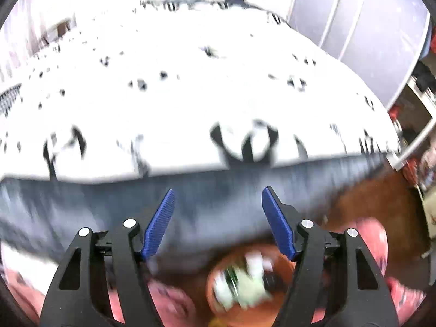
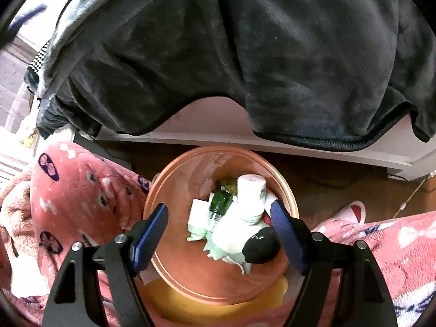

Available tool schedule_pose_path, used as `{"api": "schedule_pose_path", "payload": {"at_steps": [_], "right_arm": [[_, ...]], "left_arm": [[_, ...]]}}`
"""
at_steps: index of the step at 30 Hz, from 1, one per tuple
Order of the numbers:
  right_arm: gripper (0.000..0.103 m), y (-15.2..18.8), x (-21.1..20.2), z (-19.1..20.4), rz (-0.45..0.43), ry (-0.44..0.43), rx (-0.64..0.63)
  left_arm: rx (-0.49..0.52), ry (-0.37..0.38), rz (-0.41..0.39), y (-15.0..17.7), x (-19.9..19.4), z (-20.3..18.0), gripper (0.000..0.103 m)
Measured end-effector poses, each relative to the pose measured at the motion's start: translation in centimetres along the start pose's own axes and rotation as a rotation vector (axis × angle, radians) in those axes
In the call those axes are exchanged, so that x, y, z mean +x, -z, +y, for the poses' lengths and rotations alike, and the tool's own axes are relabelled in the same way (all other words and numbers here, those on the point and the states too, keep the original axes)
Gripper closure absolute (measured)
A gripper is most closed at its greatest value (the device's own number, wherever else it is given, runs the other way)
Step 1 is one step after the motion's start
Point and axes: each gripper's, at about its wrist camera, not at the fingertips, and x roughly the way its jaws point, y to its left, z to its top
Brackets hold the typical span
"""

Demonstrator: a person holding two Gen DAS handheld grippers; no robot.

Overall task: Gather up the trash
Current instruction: 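Move the left tool to the bed and grasp the purple square cap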

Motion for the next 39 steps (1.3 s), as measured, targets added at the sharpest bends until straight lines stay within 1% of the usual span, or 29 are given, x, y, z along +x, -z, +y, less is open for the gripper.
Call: {"api": "schedule_pose_path", "payload": {"at_steps": [1, 4, 6, 7, 10, 13, 14, 17, 19, 23, 26, 27, 28, 29, 31, 33, 37, 39], "right_arm": [[0.027, 0.0, -0.1, 0.0, -0.008, -0.009, -0.001], [0.026, 0.1, -0.3, -0.1, -0.021, -0.028, 0.0], [0.026, 0.2, -0.4, -0.2, -0.026, -0.036, 0.004], [0.026, 0.2, -0.5, -0.3, -0.028, -0.042, 0.009], [0.026, 0.3, -0.3, -0.7, -0.026, -0.06, 0.032], [0.026, 0.1, -0.2, -1.2, -0.021, -0.079, 0.059], [0.025, 0.1, -0.2, -1.4, -0.018, -0.084, 0.067], [0.025, 0.0, 0.0, -2.0, -0.007, -0.101, 0.098], [0.025, -0.1, 0.1, -2.5, -0.003, -0.109, 0.115], [0.025, -0.2, 0.4, -2.9, 0.008, -0.131, 0.139], [0.025, -0.4, 0.6, -2.8, 0.019, -0.138, 0.135], [0.025, -0.4, 0.7, -2.7, 0.024, -0.14, 0.133], [0.025, -0.5, 0.7, -2.7, 0.026, -0.14, 0.132], [0.025, -0.5, 0.6, -2.7, 0.027, -0.141, 0.133], [0.025, -0.6, 0.6, -2.8, 0.026, -0.14, 0.137], [0.025, -0.6, 0.7, -2.9, 0.026, -0.14, 0.136], [0.025, -0.6, 0.6, -2.6, 0.016, -0.129, 0.122], [0.025, -0.6, 0.5, -2.4, 0.009, -0.122, 0.114]], "left_arm": [[0.004, -0.02, -0.025, -2.5, 0.6, 0.2, 0.036], [0.014, -0.053, -0.05, -7.6, 3.0, 0.9, 0.036], [0.033, -0.11, -0.055, -11.5, 5.9, 1.2, 0.036], [0.036, -0.112, -0.051, -12.6, 6.9, 1.5, 0.036], [0.025, -0.128, -0.024, -17.1, 12.2, 2.6, 0.036], [-0.004, -0.131, 0.008, -19.5, 16.0, 2.6, 0.036], [-0.01, -0.144, 0.02, -20.6, 17.9, 2.9, 0.037], [0.001, -0.165, 0.052, -22.3, 21.2, 3.0, 0.036], [0.014, -0.191, 0.056, -23.2, 22.6, 3.1, 0.037], [-0.006, -0.17, 0.035, -24.6, 23.8, 3.7, 0.037], [-0.017, -0.157, 0.039, -25.4, 24.7, 4.1, 0.037], [-0.026, -0.149, 0.043, -25.5, 24.9, 4.3, 0.038], [-0.042, -0.141, 0.046, -25.5, 25.0, 4.5, 0.045], [-0.052, -0.137, 0.049, -25.5, 25.0, 4.6, 0.048], [-0.058, -0.132, 0.04, -25.2, 24.7, 4.6, 0.062], [-0.046, -0.144, 0.028, -24.8, 24.0, 4.5, 0.069], [-0.071, -0.103, -0.004, -24.1, 21.2, 4.9, 0.07], [-0.065, -0.087, -0.032, -23.5, 18.9, 4.8, 0.071]]}}
